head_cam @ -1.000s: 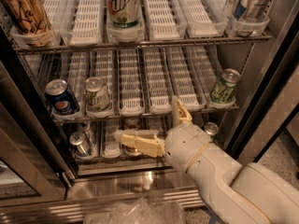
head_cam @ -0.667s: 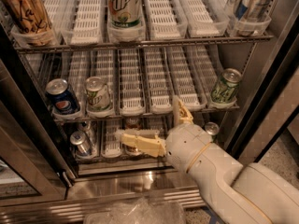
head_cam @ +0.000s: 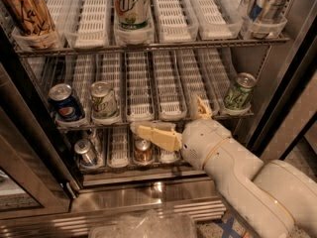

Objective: Pick 7up can from middle shelf of fridge

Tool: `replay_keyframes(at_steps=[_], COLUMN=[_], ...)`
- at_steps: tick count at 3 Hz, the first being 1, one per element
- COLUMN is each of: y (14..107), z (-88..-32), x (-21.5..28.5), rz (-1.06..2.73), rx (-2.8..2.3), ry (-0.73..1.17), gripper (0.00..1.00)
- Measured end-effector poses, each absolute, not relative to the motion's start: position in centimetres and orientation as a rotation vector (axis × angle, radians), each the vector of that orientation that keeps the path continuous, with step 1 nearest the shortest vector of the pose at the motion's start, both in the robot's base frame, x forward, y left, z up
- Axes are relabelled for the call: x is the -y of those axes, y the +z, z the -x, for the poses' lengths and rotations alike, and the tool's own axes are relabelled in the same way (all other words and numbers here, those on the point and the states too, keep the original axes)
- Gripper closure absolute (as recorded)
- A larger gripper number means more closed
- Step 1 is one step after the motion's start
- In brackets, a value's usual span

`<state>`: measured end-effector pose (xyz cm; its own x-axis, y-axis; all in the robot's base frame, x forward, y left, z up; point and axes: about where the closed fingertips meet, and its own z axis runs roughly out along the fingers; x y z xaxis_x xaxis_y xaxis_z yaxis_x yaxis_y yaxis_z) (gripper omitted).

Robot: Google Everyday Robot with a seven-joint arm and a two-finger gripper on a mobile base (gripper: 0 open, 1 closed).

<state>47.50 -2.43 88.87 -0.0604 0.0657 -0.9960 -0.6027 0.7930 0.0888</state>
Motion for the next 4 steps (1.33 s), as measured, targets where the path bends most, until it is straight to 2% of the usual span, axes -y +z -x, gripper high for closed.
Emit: replay_keyframes(at_steps=[1,2,3,4], y=[89.6,89.6,90.7,90.7], z=[-48.9,-48.9,-53.6,-53.6], x=[-0.2,-0.2,-0.9,-0.9], rz=[0.496,0.496,0.521,0.521], rx=[-1.551,-1.551,-1.572,-1.572], ry=[0.597,0.597,0.572,0.572], gripper=[0.00,0.00,0.00,0.00])
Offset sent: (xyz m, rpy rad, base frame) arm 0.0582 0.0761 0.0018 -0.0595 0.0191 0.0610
